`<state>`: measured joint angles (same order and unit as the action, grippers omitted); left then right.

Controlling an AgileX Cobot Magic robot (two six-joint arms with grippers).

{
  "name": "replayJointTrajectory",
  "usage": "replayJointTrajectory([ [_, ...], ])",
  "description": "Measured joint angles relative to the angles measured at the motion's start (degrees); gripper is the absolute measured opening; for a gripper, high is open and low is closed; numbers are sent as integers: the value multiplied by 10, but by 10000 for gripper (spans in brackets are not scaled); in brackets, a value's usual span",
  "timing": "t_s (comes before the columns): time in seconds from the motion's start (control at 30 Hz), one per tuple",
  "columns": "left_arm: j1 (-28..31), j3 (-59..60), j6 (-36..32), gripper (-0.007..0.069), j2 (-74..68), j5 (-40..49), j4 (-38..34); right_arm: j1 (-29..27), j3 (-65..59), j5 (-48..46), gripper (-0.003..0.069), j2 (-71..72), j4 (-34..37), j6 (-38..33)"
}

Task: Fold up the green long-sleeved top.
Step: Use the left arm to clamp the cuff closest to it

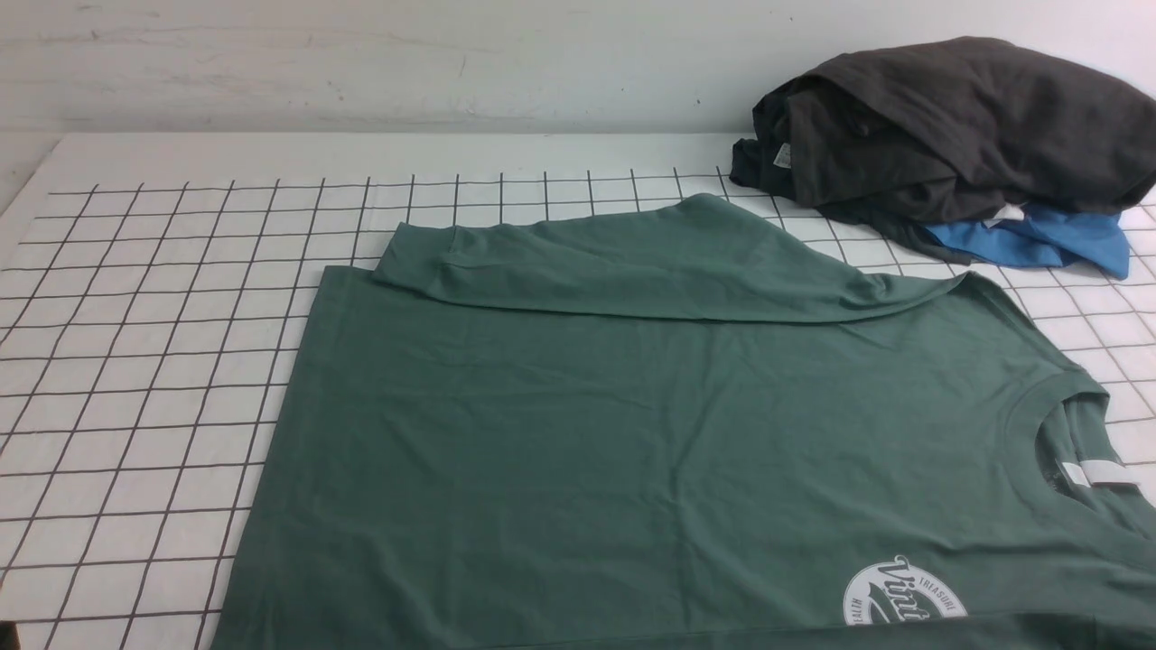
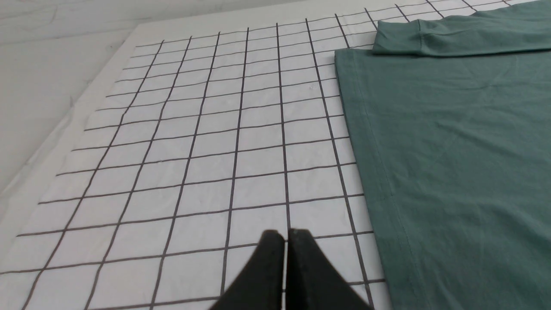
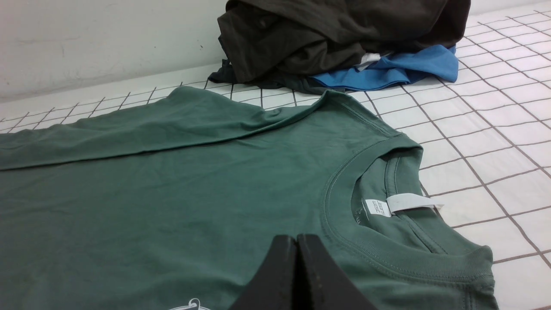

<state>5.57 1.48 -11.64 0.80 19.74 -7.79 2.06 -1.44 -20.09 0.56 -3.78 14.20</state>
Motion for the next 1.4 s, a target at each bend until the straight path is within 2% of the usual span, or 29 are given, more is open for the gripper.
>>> replayJointTrajectory([
  [1.17,0,0,-3,-5,0,-1,0,0,0,0,-14,0,-1,3],
  [1.4,0,0,-9,-5,0,-8,-19,0,0,0,-14,0,0,4],
])
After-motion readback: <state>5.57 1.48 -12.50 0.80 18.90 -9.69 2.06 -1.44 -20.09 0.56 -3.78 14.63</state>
